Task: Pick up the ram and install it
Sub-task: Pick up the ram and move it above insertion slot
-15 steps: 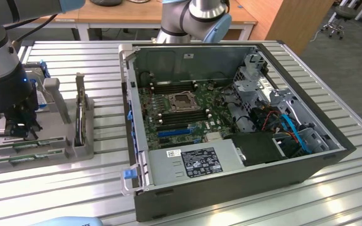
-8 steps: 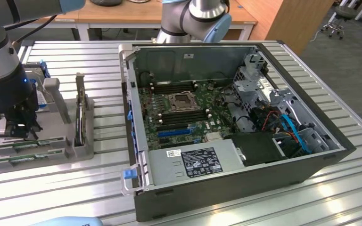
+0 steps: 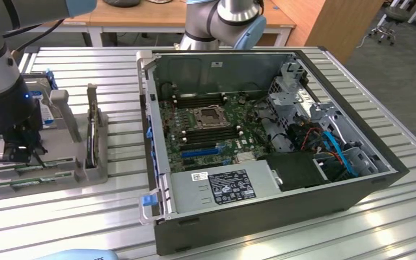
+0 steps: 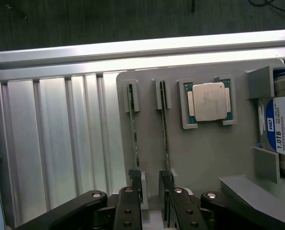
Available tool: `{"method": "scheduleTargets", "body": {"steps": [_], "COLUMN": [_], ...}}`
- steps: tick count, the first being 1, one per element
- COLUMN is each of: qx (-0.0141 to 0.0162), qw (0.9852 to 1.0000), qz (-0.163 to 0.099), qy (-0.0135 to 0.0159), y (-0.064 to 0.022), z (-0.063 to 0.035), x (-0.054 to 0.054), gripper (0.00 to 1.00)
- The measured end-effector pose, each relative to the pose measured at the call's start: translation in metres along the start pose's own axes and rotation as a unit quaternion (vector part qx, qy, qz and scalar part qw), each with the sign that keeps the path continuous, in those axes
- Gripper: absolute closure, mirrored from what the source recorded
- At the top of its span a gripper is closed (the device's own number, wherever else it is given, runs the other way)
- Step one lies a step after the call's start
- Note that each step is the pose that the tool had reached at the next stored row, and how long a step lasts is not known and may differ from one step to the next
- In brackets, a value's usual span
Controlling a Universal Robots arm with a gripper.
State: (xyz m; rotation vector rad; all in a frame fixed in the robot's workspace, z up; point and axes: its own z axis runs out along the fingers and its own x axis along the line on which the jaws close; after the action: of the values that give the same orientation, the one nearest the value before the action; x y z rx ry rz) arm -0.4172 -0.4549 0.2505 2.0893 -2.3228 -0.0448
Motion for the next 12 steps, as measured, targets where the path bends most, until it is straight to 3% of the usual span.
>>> {"method": "scheduleTargets", "body": {"steps": [12], "qx": [0.0000], "qw": [1.0000], "qz": [0.000], "qy": [0.0000], "y": [-0.0003], "z": [-0.0001], "x": [0.0076], "gripper": [0.71]}}
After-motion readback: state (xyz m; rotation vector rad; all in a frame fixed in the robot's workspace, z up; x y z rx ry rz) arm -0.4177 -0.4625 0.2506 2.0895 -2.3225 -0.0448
